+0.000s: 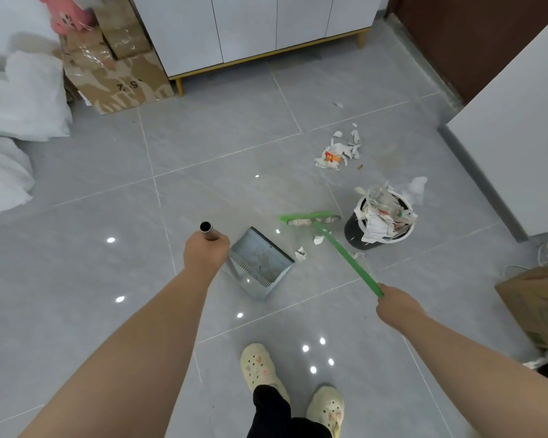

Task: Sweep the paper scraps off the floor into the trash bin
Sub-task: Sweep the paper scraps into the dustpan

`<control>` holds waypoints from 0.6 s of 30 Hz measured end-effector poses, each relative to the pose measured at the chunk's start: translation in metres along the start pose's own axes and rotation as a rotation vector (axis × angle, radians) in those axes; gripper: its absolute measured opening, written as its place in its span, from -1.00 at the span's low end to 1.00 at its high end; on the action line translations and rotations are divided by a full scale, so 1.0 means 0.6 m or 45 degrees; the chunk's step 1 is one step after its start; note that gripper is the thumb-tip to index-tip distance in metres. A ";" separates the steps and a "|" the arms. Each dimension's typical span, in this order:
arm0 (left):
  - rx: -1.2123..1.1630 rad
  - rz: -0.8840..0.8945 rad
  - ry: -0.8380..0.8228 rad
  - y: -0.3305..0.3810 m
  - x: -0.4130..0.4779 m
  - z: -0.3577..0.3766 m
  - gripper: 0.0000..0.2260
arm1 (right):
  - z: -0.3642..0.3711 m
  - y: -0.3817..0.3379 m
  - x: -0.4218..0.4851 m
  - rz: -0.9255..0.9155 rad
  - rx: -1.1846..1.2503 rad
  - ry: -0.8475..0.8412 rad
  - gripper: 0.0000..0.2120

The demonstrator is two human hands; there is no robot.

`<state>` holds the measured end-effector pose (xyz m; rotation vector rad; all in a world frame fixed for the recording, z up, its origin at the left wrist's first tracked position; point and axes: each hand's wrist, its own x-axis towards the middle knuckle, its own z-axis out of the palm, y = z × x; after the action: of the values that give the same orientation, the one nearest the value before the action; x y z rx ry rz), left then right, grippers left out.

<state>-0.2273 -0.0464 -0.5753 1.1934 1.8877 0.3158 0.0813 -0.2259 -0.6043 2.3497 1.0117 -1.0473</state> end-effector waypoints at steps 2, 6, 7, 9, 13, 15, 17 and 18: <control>0.003 0.026 -0.016 -0.017 -0.007 -0.004 -0.84 | -0.003 -0.004 0.004 0.005 0.054 -0.004 -0.58; 0.080 0.048 -0.049 -0.032 -0.021 0.005 -0.88 | 0.008 -0.025 -0.012 0.017 0.163 -0.119 -0.60; 0.073 0.047 -0.059 -0.032 -0.021 0.008 -0.89 | 0.012 -0.034 -0.019 0.009 0.168 -0.152 -0.61; 0.061 0.054 -0.071 -0.035 -0.029 0.023 -0.90 | 0.026 -0.046 -0.040 -0.005 0.190 -0.235 -0.62; 0.061 0.082 -0.096 -0.029 -0.068 0.073 -0.94 | 0.024 -0.036 -0.084 -0.039 0.346 -0.448 -0.62; 0.069 0.086 -0.093 -0.028 -0.072 0.088 -0.92 | 0.007 -0.021 -0.091 -0.040 0.437 -0.506 -0.62; 0.078 0.071 -0.087 -0.029 -0.071 0.092 -0.89 | -0.009 -0.003 -0.095 -0.028 0.498 -0.484 -0.62; 0.062 0.071 -0.098 -0.029 -0.080 0.100 -0.87 | -0.015 0.020 -0.104 -0.027 0.508 -0.430 -0.61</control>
<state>-0.1835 -0.1081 -0.5962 1.2752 1.8070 0.2518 0.0657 -0.2577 -0.5505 2.3358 0.7550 -1.7177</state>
